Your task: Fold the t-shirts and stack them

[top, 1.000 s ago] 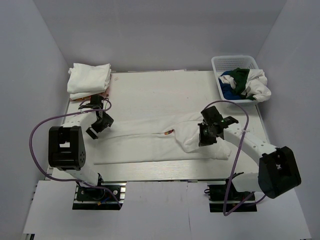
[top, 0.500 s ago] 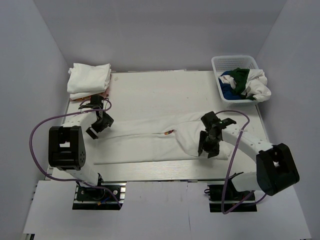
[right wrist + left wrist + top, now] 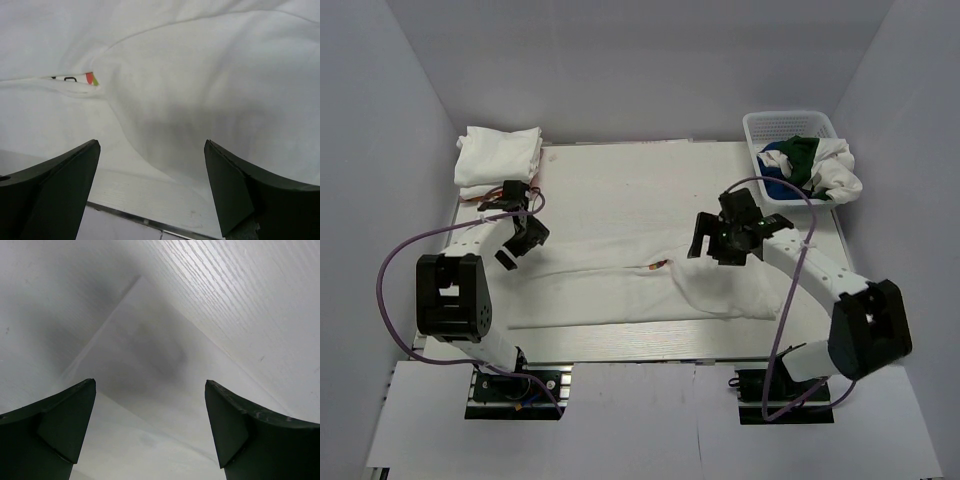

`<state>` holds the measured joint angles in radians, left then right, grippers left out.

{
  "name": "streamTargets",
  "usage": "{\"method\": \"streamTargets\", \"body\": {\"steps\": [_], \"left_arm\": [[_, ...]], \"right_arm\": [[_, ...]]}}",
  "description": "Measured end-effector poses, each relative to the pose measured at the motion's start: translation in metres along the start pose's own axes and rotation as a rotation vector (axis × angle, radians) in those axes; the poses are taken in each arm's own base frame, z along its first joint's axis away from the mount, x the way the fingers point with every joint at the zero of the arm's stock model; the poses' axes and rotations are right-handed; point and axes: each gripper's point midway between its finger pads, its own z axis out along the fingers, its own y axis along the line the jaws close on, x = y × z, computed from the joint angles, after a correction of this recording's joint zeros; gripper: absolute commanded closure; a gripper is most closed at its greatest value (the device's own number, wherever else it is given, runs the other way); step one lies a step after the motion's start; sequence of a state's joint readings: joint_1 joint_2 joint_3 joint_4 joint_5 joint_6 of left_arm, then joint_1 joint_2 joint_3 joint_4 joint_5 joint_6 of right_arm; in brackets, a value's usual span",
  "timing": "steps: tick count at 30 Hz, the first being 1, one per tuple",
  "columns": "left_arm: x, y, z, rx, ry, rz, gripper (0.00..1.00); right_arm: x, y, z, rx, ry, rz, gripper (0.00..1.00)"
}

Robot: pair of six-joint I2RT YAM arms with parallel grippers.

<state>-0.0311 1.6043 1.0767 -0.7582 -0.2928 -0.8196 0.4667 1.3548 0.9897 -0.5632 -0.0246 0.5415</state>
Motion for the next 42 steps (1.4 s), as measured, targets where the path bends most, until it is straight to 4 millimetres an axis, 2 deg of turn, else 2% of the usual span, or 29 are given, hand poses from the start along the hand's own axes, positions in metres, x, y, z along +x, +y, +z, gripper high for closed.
{"method": "streamTargets", "body": {"steps": [3,6,9,11,14,16,18,22,23,25,27,29,32,34,36,39,42], "left_arm": [[0.004,-0.003,-0.002,0.004,0.001,0.018,0.00],[0.011,-0.004,0.000,-0.006,0.002,0.032,0.00],[0.033,0.011,0.013,-0.065,0.041,0.051,0.00],[0.053,0.022,0.022,-0.117,0.082,0.053,0.00],[0.059,0.021,0.021,-0.129,0.068,0.051,0.00],[0.067,0.021,0.021,-0.138,0.065,0.056,0.00],[0.079,0.017,0.016,-0.129,0.070,0.076,0.02],[0.121,0.013,-0.003,-0.068,0.129,0.173,0.01],[0.132,0.014,-0.012,-0.054,0.152,0.206,0.01],[0.152,0.028,-0.028,-0.079,0.210,0.277,0.01],[0.168,0.047,-0.044,-0.131,0.260,0.357,0.01],[0.169,0.053,-0.061,-0.130,0.266,0.391,0.01],[0.160,0.035,-0.083,-0.030,0.226,0.411,0.01],[0.159,0.022,-0.090,0.017,0.209,0.440,0.01],[0.166,0.014,-0.088,0.019,0.212,0.505,0.01],[0.189,0.007,-0.074,-0.012,0.244,0.637,0.01],[0.213,0.004,-0.059,-0.019,0.291,0.760,0.01]], "right_arm": [[0.004,-0.008,0.028,0.041,0.046,0.022,0.10],[0.016,-0.037,0.055,0.173,0.112,0.048,0.10],[0.019,-0.056,0.076,0.272,0.158,0.060,0.10],[0.013,-0.057,0.084,0.296,0.164,0.067,0.10],[-0.008,-0.053,0.098,0.334,0.160,0.075,0.10],[-0.038,-0.041,0.119,0.346,0.150,0.075,0.10],[-0.084,-0.019,0.148,0.307,0.091,0.063,0.10],[-0.177,0.044,0.205,0.079,-0.102,0.020,0.10],[-0.194,0.060,0.216,0.007,-0.146,-0.002,0.10],[-0.213,0.084,0.229,-0.112,-0.202,-0.053,0.10],[-0.217,0.097,0.232,-0.186,-0.221,-0.097,0.10],[-0.215,0.102,0.231,-0.214,-0.232,-0.143,0.10],[-0.207,0.102,0.224,-0.217,-0.230,-0.205,0.10],[-0.207,0.103,0.212,-0.203,-0.239,-0.242,0.10],[-0.210,0.105,0.195,-0.184,-0.260,-0.271,0.10],[-0.210,0.105,0.169,-0.157,-0.280,-0.292,0.10],[-0.197,0.099,0.159,-0.144,-0.260,-0.294,0.10]]}}
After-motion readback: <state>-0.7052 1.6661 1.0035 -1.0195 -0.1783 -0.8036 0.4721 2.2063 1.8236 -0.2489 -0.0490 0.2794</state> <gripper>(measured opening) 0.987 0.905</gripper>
